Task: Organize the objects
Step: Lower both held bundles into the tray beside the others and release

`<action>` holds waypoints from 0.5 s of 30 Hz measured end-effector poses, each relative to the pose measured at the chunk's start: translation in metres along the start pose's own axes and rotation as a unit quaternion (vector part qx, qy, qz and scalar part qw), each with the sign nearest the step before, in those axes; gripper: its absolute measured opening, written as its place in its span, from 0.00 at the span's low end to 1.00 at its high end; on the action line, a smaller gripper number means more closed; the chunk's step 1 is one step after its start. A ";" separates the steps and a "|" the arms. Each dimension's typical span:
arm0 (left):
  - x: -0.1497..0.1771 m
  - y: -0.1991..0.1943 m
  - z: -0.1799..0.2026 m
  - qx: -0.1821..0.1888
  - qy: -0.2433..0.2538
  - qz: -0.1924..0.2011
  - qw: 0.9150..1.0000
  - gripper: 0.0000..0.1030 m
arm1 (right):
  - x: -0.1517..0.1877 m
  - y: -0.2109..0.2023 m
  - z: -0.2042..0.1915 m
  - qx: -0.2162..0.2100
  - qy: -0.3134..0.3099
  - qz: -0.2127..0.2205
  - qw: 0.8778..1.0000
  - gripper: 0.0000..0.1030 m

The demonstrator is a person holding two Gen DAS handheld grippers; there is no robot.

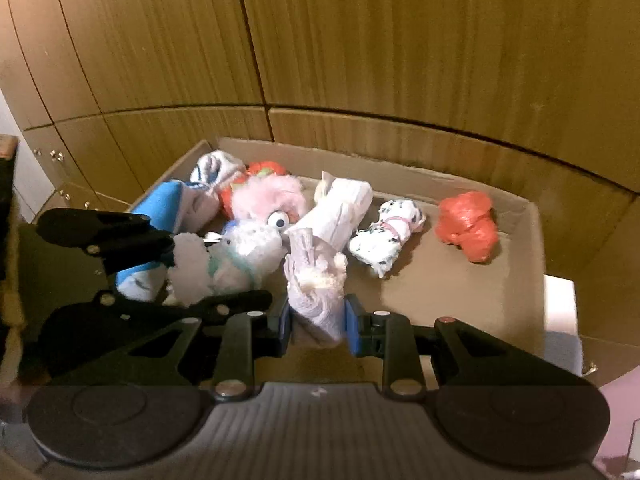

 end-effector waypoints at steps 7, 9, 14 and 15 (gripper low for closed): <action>0.002 -0.002 -0.003 0.001 0.001 0.003 1.000 0.53 | -0.005 0.011 -0.004 0.003 -0.013 -0.015 1.000 0.27; 0.001 -0.003 -0.003 -0.001 0.002 0.001 1.000 0.57 | -0.008 0.012 -0.001 0.004 -0.011 -0.018 1.000 0.28; 0.000 -0.008 -0.002 0.000 0.000 0.007 1.000 0.64 | -0.008 0.006 -0.002 0.009 -0.014 -0.015 1.000 0.34; 0.000 -0.010 -0.001 0.001 0.000 0.008 1.000 0.65 | -0.008 0.004 -0.001 0.009 -0.014 -0.014 1.000 0.34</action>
Point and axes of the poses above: each gripper's, at about its wrist camera, not at the fingertips, and y roughly the way its jaws point, z to its right, x to its underside, the point moved 1 cm from there along y, roughly the way its jaws point, and after that the axes turned 4 degrees about -z, right-handed, at the moved point
